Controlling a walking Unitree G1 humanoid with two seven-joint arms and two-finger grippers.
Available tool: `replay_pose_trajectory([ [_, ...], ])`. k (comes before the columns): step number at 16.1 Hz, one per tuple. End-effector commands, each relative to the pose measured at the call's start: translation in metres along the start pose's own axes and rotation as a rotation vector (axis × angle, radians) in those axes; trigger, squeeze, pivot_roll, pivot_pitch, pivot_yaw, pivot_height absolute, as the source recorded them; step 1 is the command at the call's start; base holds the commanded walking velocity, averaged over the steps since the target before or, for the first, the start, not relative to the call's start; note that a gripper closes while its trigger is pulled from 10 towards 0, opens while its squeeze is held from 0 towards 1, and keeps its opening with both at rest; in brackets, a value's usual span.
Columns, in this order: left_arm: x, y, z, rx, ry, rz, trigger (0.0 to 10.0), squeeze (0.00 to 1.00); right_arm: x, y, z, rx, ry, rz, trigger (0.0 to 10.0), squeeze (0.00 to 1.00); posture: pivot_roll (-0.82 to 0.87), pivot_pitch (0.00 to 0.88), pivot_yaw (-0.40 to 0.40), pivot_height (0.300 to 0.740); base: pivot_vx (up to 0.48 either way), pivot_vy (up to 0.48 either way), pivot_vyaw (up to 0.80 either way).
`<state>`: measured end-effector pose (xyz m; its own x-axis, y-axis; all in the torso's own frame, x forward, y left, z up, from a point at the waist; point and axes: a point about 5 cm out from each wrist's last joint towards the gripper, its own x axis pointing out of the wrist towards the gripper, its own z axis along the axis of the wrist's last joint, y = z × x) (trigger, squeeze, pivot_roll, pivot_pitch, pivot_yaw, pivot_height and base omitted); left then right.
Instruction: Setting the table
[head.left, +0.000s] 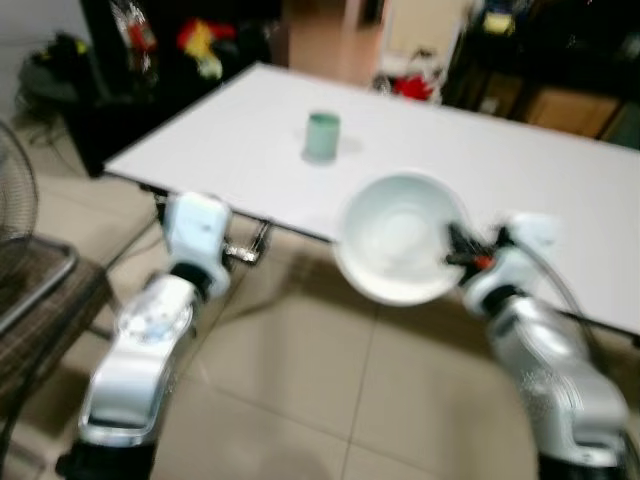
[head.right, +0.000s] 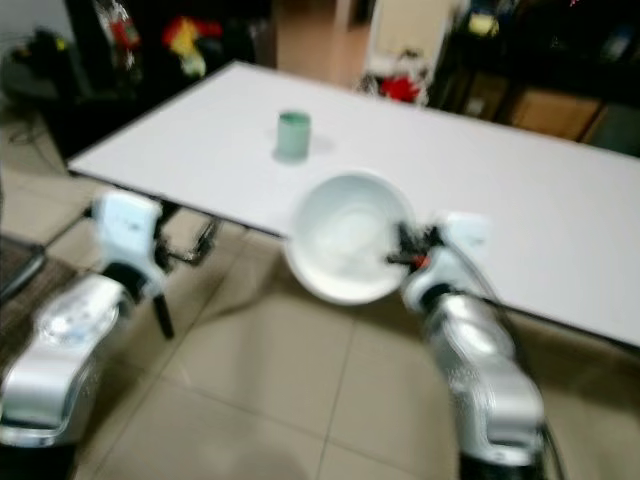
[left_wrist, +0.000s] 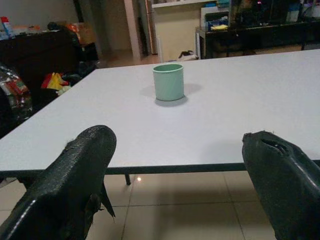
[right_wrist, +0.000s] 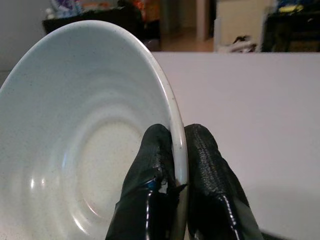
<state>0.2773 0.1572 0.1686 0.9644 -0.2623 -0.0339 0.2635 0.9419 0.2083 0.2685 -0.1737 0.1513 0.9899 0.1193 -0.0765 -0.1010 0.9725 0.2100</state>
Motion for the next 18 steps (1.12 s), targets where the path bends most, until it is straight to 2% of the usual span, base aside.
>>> replay_pose_trajectory([
  [1, -0.0008, 0.0079, 0.0019, 0.016, 0.0, 0.021, 10.0, 0.02, 0.002, 0.0111, 0.0091, 0.011, -0.051, 0.046, 10.0, 0.0, 0.08, 0.0, -0.069, 0.74, 0.326, 0.0, 0.0],
  [9, -0.0001, 0.0074, -0.0001, 0.018, 0.008, -0.002, 10.0, 0.02, -0.0001, 0.0118, 0.0057, 0.034, -0.045, 0.039, 10.0, 0.0, 0.07, 0.0, -0.039, 0.74, 0.33, 0.0, 0.0],
  [18, -0.0015, 0.0039, -0.0027, 0.016, 0.01, -0.008, 10.0, 0.02, -0.0004, 0.0099, 0.0041, 0.023, -0.03, 0.04, 10.0, 0.0, 0.08, 0.0, -0.065, 0.74, 0.328, 0.0, 0.0],
])
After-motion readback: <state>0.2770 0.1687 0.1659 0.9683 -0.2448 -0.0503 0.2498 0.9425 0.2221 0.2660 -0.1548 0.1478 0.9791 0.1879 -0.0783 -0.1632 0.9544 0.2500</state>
